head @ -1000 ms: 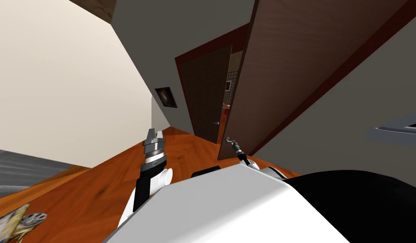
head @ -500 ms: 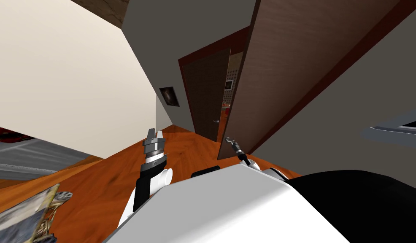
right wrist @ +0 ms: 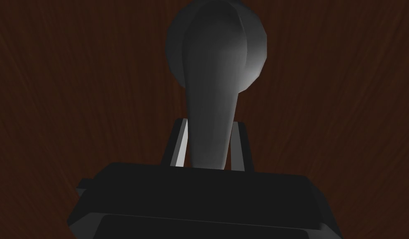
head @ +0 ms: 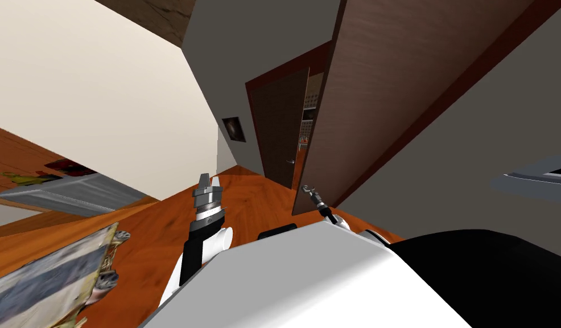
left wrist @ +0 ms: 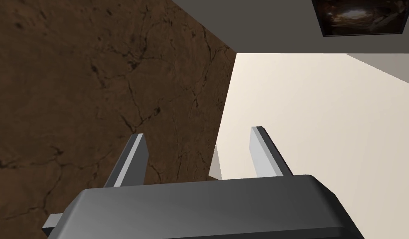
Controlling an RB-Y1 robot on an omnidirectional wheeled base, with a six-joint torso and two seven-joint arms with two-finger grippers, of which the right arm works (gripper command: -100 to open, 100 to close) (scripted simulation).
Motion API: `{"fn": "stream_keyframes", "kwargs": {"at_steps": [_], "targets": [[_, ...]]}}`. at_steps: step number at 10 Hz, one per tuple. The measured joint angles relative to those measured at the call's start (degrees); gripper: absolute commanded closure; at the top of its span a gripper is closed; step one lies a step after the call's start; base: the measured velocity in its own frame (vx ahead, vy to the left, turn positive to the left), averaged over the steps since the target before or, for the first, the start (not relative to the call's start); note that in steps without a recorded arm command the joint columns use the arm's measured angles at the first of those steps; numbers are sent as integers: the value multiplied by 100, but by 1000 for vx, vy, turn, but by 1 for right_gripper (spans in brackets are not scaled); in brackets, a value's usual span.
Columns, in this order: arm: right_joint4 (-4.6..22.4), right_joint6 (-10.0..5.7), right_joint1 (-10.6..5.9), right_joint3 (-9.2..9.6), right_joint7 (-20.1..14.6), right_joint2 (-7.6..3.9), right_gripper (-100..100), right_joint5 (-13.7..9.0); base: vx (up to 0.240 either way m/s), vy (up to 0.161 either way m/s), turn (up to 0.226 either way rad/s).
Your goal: Pull the door open
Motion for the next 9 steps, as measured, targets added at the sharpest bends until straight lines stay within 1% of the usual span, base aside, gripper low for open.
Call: {"fn": "stream_keyframes", "kwargs": {"at_steps": [1,2,3,4,5,6,7,8,9], "targets": [[158,-91,-79,42,1,29,100,12,-52,-24,2],[196,-114,-74,51,4,36,100,17,-132,-20,225],[246,-210,-20,39,-24,-23,100,1,-165,-18,211],[150,-245,90,33,-70,-100,100,-13,-115,-6,108],[303,-373,72,45,-119,-140,100,-12,-124,-20,147],[357,-501,138,50,-158,-186,100,-18,-150,-29,175],[366,-583,201,54,-191,-229,100,-25,-172,-62,228],[579,-771,175,77,-254,-279,100,-21,-129,-55,56],[590,-856,219,98,-284,-288,100,-14,-49,-11,-38]]}}
